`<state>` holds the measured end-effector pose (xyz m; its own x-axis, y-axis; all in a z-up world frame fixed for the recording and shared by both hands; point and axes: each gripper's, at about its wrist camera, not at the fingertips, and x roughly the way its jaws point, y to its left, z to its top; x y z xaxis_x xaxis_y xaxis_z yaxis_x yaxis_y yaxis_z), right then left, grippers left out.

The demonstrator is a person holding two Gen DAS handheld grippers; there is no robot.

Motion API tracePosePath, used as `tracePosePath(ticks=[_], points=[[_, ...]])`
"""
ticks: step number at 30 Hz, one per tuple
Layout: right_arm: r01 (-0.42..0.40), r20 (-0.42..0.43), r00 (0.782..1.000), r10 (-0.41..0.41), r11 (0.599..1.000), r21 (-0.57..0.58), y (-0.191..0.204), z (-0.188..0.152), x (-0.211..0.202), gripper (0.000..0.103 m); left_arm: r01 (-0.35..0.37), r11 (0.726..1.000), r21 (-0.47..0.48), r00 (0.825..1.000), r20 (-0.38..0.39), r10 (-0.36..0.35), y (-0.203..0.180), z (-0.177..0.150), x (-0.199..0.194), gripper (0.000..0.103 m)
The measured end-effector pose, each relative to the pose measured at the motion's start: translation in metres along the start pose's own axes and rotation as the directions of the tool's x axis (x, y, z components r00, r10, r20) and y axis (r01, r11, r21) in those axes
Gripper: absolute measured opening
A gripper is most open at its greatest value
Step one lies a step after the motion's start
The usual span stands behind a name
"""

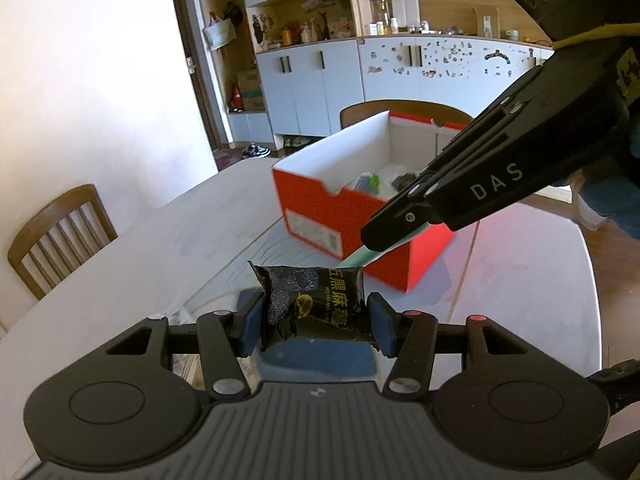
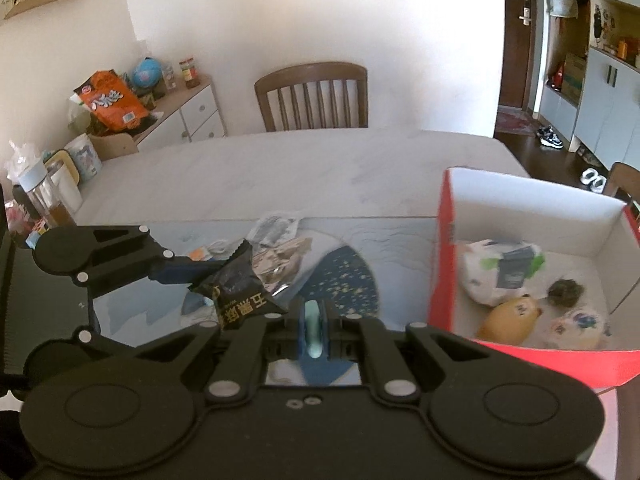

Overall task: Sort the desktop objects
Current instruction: 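Lift and carry the black pack and green stick over the shoebox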

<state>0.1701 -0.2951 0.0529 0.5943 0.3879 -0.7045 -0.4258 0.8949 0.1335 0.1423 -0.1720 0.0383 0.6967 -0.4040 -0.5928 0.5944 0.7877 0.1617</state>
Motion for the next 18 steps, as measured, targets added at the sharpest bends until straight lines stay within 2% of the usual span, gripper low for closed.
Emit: tracePosePath(ticks=[18], points=[[0.037, 0.088, 0.995, -0.039, 0.999, 0.015, -0.079, 0.017, -0.041, 0.007, 0.041, 0.999, 0.010, 0.999, 0.029, -0.042, -0.038, 0.077, 0.038, 0.054]])
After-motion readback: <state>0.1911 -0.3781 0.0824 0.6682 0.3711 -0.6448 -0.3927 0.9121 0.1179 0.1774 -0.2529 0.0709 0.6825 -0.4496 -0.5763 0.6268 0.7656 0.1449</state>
